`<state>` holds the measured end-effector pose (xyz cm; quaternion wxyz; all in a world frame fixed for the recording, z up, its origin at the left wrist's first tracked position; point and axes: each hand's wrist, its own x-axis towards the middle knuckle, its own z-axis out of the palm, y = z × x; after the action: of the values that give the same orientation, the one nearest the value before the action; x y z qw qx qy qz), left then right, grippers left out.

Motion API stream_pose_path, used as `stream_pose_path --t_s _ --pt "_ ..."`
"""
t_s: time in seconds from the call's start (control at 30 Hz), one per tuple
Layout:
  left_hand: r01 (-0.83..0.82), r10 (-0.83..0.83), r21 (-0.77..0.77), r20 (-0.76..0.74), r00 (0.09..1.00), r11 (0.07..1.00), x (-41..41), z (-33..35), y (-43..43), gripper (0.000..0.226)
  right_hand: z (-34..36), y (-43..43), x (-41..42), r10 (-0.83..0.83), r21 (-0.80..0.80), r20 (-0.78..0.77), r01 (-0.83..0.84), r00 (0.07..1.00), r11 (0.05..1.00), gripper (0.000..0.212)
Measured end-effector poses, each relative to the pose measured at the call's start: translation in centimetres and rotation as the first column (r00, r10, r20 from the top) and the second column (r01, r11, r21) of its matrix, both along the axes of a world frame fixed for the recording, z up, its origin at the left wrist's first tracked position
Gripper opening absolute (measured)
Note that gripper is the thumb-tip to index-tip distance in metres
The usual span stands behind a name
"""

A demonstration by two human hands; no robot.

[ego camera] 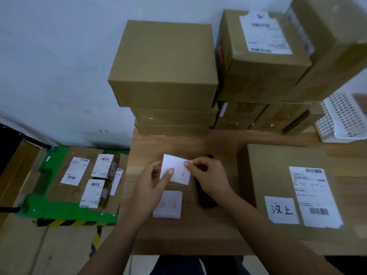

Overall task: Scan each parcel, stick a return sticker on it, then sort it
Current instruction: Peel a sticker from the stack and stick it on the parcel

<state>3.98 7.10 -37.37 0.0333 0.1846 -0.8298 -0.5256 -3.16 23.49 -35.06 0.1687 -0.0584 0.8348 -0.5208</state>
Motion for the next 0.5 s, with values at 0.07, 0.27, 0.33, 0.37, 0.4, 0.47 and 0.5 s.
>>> stream_pose_path --t_s 0.07,0.27,0.33,0.37,0.4,0.47,0.5 --pt "-0.028 0.032 0.066 -0.053 0.998 0.997 -1.3 2.7 1.2 0.012 2.2 0.5 -0.6 -0.046 -0.061 -0.001 0.046 0.999 0.997 0.010" --pt "-0.061 0.093 0.133 -0.251 0.963 0.989 -4.9 10.2 4.7 0.011 8.4 4.1 -2.1 -0.148 -0.187 -0.122 0.124 0.981 0.974 0.014" --pt "-0.053 0.091 0.134 -0.297 0.951 0.990 -5.6 12.6 6.1 0.010 10.6 6.1 -2.6 -0.143 -0.188 -0.208 0.104 0.968 0.977 0.012" --pt "-0.028 0.064 0.119 -0.313 0.947 0.992 -5.9 13.8 6.8 0.011 11.7 7.0 -2.8 -0.126 -0.183 -0.240 0.083 0.962 0.980 0.011" --pt "0.007 0.027 0.106 -0.323 0.946 0.994 -6.1 14.9 7.5 0.012 12.7 7.9 -3.0 -0.106 -0.174 -0.264 0.061 0.959 0.983 0.010" --pt "0.106 -0.064 0.103 -0.348 0.935 0.989 -6.5 16.8 9.0 0.014 14.6 9.4 -3.4 -0.086 -0.160 -0.309 0.037 0.947 0.986 0.012" --pt "0.154 -0.111 0.091 -0.364 0.925 0.984 -6.8 17.6 9.7 0.014 15.4 10.2 -3.5 -0.090 -0.158 -0.338 0.037 0.937 0.987 0.013"
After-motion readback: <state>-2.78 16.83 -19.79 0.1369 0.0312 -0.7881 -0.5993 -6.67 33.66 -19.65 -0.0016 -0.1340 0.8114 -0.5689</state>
